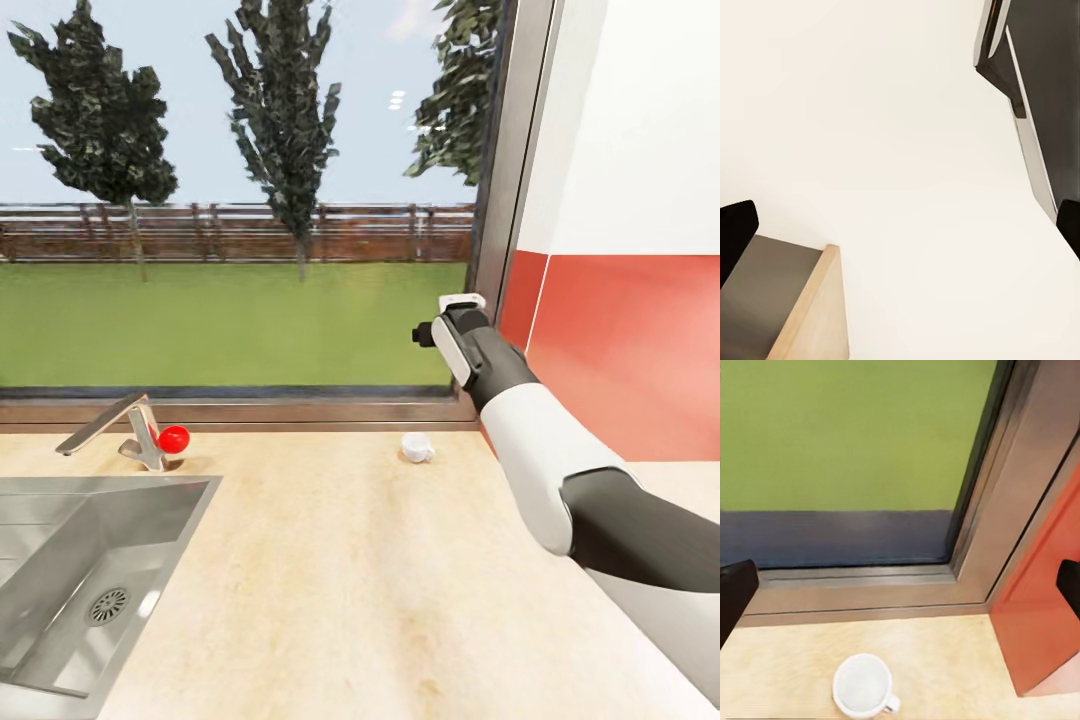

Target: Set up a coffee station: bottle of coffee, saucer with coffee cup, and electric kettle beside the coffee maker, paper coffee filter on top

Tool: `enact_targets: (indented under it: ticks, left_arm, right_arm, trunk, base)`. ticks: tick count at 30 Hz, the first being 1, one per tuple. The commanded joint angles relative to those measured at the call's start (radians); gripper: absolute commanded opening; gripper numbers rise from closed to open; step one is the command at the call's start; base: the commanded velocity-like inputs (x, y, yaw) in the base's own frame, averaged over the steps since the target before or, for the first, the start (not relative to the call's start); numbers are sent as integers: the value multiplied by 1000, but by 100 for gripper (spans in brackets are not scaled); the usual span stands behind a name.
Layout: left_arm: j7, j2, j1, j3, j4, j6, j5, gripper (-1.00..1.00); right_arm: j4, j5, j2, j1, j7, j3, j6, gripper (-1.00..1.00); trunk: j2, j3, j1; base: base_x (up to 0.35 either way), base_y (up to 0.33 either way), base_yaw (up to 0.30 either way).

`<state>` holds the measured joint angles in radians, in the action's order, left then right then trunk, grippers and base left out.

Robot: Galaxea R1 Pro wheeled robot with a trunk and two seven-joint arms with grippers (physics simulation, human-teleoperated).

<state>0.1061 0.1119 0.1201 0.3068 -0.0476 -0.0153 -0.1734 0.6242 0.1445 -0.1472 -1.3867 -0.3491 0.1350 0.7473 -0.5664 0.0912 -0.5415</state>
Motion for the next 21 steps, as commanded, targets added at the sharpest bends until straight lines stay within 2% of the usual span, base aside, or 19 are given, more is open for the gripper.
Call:
enact_targets:
  ticks: [1, 4, 8, 21]
  left_arm:
    - [3, 0, 0, 8, 0, -2, -11, 100]
    - [3, 0, 0, 8, 0, -2, -11, 100]
    - [3, 0, 0, 8, 0, -2, -11, 100]
    - [3, 2, 0, 6, 0, -2, -11, 100]
  right_arm:
    - [-4, 10, 0, -2, -8, 5, 3, 100]
    - [-33, 11, -1, -5, 5, 5, 2, 100]
    - [-53, 11, 1, -6, 91, 5, 2, 100]
    - [-86, 10, 9, 6, 115, 3, 3, 100]
  trunk:
    - [-1, 2, 0]
    - [-1, 2, 0]
    - [-1, 2, 0]
    - [-1, 2, 0]
  base:
    - [0, 0, 0]
    - [0, 0, 0]
    - [0, 0, 0]
    - [0, 0, 0]
